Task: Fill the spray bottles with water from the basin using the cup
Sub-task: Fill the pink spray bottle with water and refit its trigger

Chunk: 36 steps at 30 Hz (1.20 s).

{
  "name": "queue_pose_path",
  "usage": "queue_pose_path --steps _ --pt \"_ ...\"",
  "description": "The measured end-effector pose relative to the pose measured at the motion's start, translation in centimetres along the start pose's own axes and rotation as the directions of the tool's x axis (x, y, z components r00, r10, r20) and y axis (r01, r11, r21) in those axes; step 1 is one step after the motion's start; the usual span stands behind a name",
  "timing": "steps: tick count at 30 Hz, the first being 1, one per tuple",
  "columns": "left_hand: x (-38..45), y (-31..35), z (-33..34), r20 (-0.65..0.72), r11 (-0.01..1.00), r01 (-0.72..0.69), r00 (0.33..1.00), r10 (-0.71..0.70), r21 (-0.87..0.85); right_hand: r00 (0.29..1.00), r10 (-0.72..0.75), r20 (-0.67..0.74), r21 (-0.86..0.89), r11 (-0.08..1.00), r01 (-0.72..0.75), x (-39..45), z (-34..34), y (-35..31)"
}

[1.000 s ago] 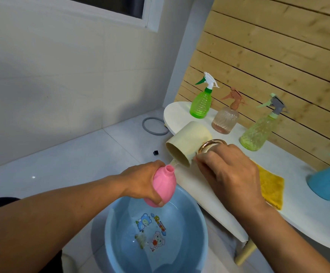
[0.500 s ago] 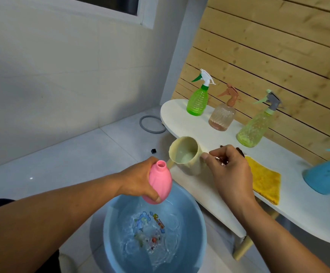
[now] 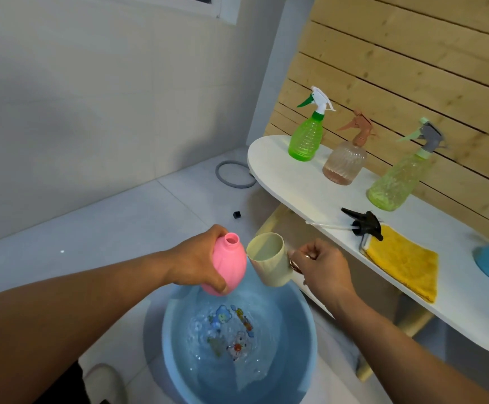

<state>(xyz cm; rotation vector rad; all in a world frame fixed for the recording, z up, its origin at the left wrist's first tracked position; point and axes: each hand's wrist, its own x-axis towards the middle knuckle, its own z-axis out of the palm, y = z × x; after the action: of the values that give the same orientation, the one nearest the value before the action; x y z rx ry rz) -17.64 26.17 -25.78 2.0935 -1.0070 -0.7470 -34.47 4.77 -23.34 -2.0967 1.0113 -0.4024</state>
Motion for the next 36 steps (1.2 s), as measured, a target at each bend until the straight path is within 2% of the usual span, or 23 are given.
queue_pose_path --steps 5,9,11,18,21,24,26,29,33,36 --pt "0.1 0.4 -0.1 -0.028 0.998 -0.008 1.000 0.006 -0.070 0.963 0.155 0.219 -0.172 0.978 -0.118 1.6 3.9 4.7" --pt "0.5 0.9 0.2 -0.069 0.993 -0.025 0.997 0.017 -0.117 0.957 0.112 0.267 -0.481 0.876 0.032 1.5 7.1 9.6" --pt "1.0 1.0 0.4 -0.077 0.993 -0.025 0.997 0.017 -0.114 0.948 0.095 0.305 -0.579 0.809 0.105 1.7 8.3 11.3" --pt "1.5 1.2 0.9 -0.059 0.997 -0.019 0.998 0.015 -0.068 0.913 0.039 0.407 -0.669 0.693 0.268 2.2 10.6 13.8" --pt "1.6 0.9 1.1 -0.047 0.998 -0.003 0.999 0.000 -0.059 0.892 0.039 0.450 -0.713 0.617 0.333 2.1 12.1 14.3" --pt "1.6 0.8 1.2 -0.048 0.998 0.010 0.999 -0.013 -0.057 0.871 0.054 0.488 -0.721 0.587 0.368 1.7 13.5 14.6" --pt "1.8 0.6 1.2 -0.054 0.999 0.016 0.998 -0.019 -0.052 0.860 0.068 0.506 -0.703 0.611 0.365 1.4 14.7 14.5" --pt "1.8 0.4 1.1 -0.056 0.999 0.017 0.998 -0.019 -0.034 0.880 0.082 0.468 -0.639 0.719 0.273 0.7 16.1 13.3" --pt "1.7 0.0 0.6 -0.054 1.000 0.025 0.998 -0.026 -0.017 0.937 0.142 0.320 -0.455 0.890 0.020 0.7 16.7 11.9" --pt "1.4 -0.2 0.1 -0.055 0.999 0.032 0.998 -0.032 -0.005 0.921 0.260 0.290 -0.174 0.961 -0.216 0.8 15.7 11.6"
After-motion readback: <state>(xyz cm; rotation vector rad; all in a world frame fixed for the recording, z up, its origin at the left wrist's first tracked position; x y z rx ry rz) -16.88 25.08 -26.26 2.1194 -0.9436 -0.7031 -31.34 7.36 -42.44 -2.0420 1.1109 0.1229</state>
